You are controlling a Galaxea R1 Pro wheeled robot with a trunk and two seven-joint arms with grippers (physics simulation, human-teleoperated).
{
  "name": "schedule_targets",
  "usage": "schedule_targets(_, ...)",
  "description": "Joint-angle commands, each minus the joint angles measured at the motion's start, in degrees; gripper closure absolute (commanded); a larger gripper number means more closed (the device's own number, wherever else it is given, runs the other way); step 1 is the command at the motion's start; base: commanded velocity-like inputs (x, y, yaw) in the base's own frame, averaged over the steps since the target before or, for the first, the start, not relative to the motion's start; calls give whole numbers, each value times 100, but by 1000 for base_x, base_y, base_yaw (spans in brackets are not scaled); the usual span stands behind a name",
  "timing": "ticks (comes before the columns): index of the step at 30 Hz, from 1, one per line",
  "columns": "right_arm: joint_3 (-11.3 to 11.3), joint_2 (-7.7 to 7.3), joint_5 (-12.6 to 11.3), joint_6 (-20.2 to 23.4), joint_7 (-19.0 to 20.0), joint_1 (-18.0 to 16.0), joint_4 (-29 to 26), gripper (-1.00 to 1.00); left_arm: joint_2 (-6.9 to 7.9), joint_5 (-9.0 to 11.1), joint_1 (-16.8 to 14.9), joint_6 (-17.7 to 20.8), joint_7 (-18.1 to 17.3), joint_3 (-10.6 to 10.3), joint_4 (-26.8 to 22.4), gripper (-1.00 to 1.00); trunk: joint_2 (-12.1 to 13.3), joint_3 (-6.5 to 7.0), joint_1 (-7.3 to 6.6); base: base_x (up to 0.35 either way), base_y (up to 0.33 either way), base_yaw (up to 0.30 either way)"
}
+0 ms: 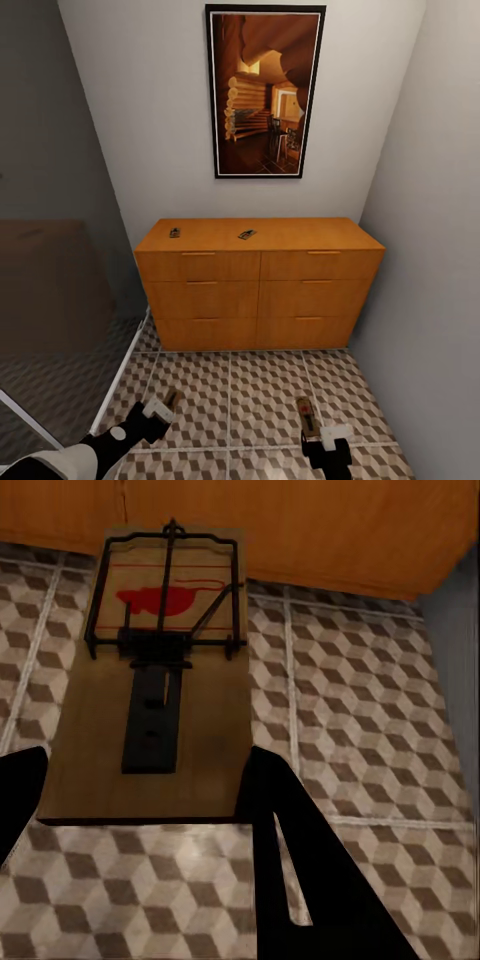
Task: Take the four mousetraps from the cabinet in the bathroom and place them on the bathroom floor. Make sure all four end up on the same floor surface, and ensure that at least two of them are either under or directly next to the same bathroom sink.
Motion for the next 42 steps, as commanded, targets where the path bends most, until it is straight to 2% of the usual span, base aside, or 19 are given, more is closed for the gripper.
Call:
schedule_targets(1, 2, 1, 40, 109, -24, -3, -150, 100, -13, -33, 71, -176, 157, 27, 22, 100, -3, -5, 0, 0, 0, 0)
schedule_targets(6, 1, 1, 36, 518, -6, -4, -514, 100, -104, 74, 402, -746, 813, 27, 25, 100, -3, -5, 0, 0, 0, 0)
schedule_targets(12, 1, 1, 28, 821, 157, -12, -942, 100, -373, 267, 857, -1469, 1826, 27, 26, 100, -3, -5, 0, 0, 0, 0)
schedule_targets(17, -2, -12, 23, 980, 577, -12, -1017, 100, -597, 710, 1072, -2161, 2943, 29, 26, 100, -3, -5, 0, 0, 0, 0)
schedule_targets(19, -5, -14, 16, 937, 687, -10, -990, 100, -630, 873, 1103, -2273, 3188, 31, 26, 100, -3, -5, 0, 0, 0, 0)
schedule_targets(21, -3, -17, 13, 786, 744, -11, -928, 100, -644, 994, 1120, -2331, 3313, 32, 22, 100, -3, -5, 0, 0, 0, 0)
schedule_targets(24, 2, -25, 16, 275, 780, -12, -646, 100, -653, 1127, 1133, -2375, 3397, 35, 19, 100, -3, -5, 0, 0, 0, 0)
schedule_targets(28, -3, -26, 29, -440, 764, -11, 70, 100, -661, 1192, 1139, -2392, 3419, 36, 17, 100, -3, -5, 0, 0, 0, 0)
schedule_targets(30, -6, -30, 33, -649, 756, -10, 306, 100, -664, 1202, 1140, -2391, 3414, 34, 17, 100, -3, -5, 0, 0, 0, 0)
schedule_targets(34, -12, -33, 33, -763, 752, -8, 434, 100, -666, 1207, 1140, -2383, 3372, 35, 17, 100, -3, -5, 0, 0, 0, 0)
schedule_targets(39, -19, -34, 28, -794, 748, -8, 481, 100, -654, 1210, 1140, -2373, 3082, 36, 17, 100, -3, -5, 0, 0, 0, 0)
schedule_targets(42, -23, -34, 27, -803, 744, -8, 487, 100, -651, 1210, 1140, -2366, 3029, 36, 17, 100, -3, -5, 0, 0, 0, 0)
